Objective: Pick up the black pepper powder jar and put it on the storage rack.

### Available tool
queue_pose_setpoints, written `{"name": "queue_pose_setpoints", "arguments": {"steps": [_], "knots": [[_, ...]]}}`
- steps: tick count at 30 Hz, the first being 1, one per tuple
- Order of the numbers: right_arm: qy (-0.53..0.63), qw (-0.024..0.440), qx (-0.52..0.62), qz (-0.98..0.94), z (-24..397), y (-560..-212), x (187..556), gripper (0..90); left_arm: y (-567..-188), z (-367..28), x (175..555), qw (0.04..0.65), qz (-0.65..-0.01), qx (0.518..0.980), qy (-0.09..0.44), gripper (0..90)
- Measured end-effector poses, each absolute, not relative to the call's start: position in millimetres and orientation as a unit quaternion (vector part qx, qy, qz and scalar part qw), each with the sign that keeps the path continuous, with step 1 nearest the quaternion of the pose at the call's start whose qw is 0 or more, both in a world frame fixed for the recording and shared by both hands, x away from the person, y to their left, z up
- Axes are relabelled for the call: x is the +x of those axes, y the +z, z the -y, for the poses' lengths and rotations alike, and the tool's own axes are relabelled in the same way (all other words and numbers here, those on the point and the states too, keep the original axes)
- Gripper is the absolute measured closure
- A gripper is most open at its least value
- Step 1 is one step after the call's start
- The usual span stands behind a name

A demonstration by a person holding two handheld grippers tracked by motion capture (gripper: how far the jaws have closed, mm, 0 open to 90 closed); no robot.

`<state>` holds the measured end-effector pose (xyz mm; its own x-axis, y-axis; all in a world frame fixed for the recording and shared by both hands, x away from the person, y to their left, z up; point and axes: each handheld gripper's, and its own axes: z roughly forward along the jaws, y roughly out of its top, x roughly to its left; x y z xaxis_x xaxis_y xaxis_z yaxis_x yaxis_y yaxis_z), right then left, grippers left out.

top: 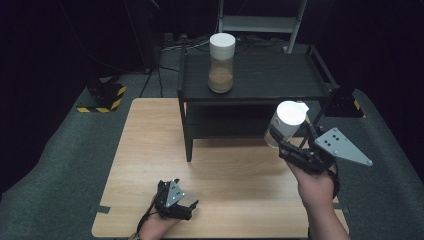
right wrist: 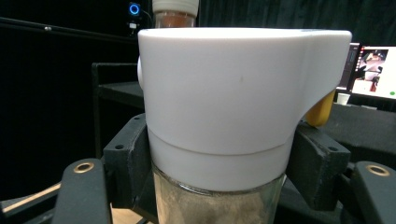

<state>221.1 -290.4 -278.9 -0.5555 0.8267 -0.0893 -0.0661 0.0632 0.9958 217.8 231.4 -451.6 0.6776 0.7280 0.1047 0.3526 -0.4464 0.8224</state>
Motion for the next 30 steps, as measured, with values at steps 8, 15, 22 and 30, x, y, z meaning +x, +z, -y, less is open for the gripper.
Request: {"name": "queue_pose_setpoints", "arguments": {"steps": [8,15,22,30], "knots": [[0.617,0.365,0.303,-0.628,289,-264,226,29.7,-452,-232,218,0.410,-0.330,0.819,0.229,1.0],[0.620,0.374,0.301,-0.621,285,-253,230,29.7,-452,-232,217,0.411,-0.331,0.818,0.229,1.0],[0.623,0.378,0.303,-0.614,279,-243,237,29.7,-452,-233,217,0.414,-0.331,0.817,0.228,1.0],[0.622,0.386,0.308,-0.609,272,-230,247,29.7,-453,-234,218,0.416,-0.330,0.817,0.226,1.0]]}}
